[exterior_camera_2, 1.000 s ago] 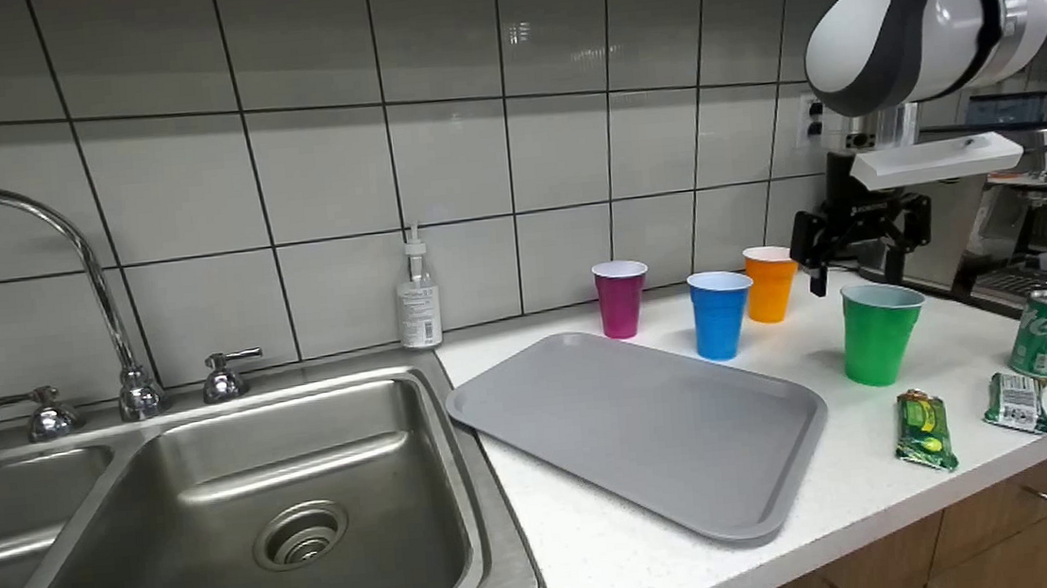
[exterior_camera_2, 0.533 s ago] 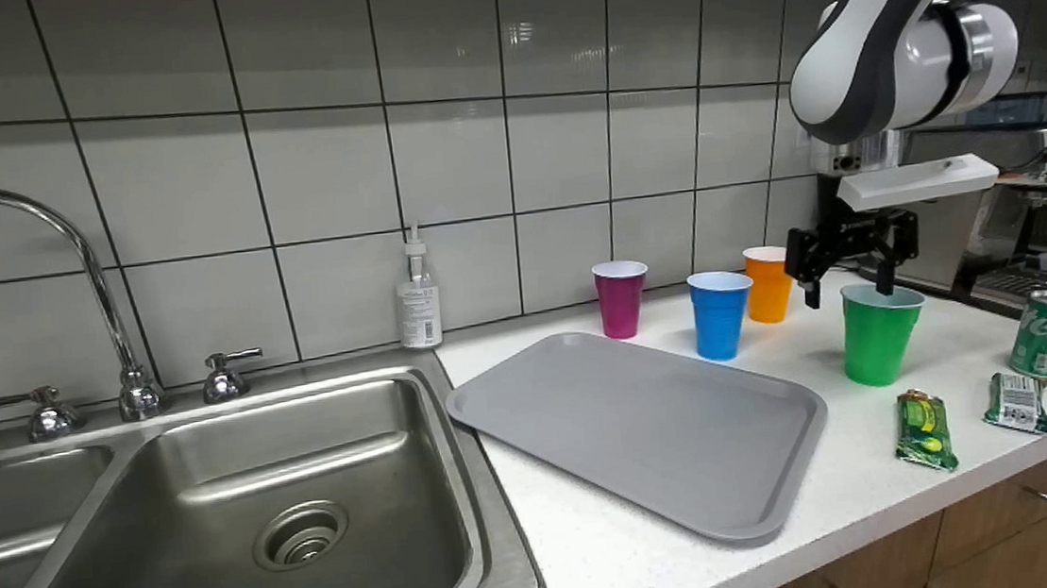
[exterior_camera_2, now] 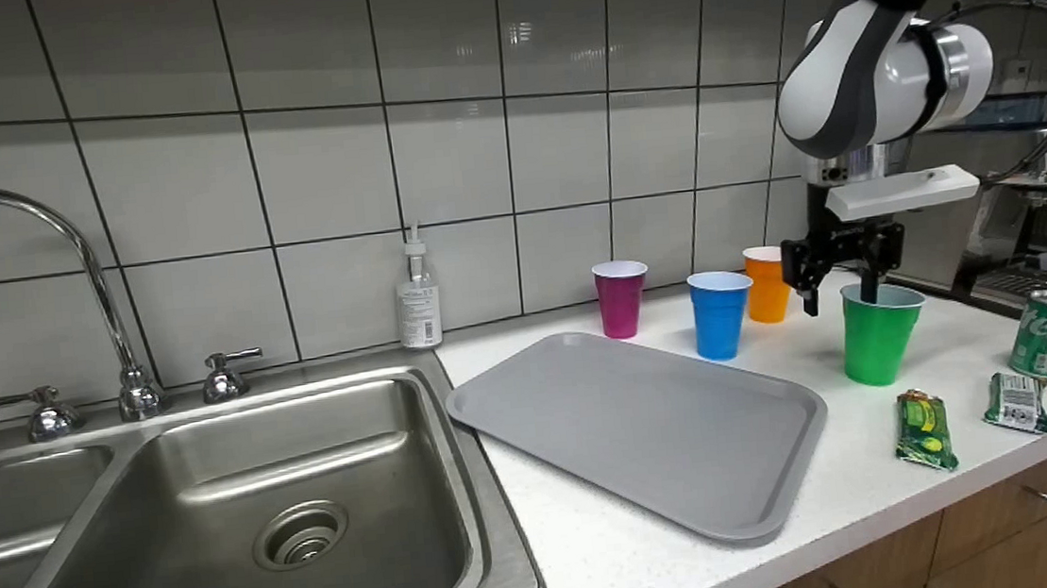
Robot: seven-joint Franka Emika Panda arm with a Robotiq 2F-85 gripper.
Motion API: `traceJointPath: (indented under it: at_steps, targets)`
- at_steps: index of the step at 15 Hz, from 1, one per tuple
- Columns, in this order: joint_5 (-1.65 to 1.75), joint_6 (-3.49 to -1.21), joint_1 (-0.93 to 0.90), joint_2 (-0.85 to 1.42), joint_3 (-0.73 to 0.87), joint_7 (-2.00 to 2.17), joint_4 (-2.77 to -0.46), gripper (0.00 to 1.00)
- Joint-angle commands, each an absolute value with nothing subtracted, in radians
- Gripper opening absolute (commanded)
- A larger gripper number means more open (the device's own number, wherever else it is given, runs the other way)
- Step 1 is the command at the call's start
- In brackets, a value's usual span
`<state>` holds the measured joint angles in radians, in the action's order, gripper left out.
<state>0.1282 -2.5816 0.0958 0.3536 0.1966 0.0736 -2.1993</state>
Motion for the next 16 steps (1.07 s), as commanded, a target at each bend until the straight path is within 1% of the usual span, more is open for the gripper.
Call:
traceJointPath:
  at_steps: [1, 2, 6, 7, 8, 9, 16]
  targets:
    - [0.14, -2.571, 0.101, 0.37, 0.198, 0.077, -2.172, 0.49]
    - [0.14, -2.571, 0.1, 0.37, 0.198, 0.078, -2.173, 0.4]
    - [0.15, -2.576, 0.096, 0.362, 0.207, 0.089, -2.179, 0.12]
    - [0.153, -2.577, 0.094, 0.358, 0.21, 0.093, -2.183, 0.03]
    - [0.155, -2.579, 0.093, 0.355, 0.213, 0.096, -2.186, 0.0]
    - [0.16, -2.581, 0.091, 0.349, 0.218, 0.1, -2.193, 0.0]
    - [0.183, -2.587, 0.068, 0.258, 0.224, 0.116, -2.267, 0.01]
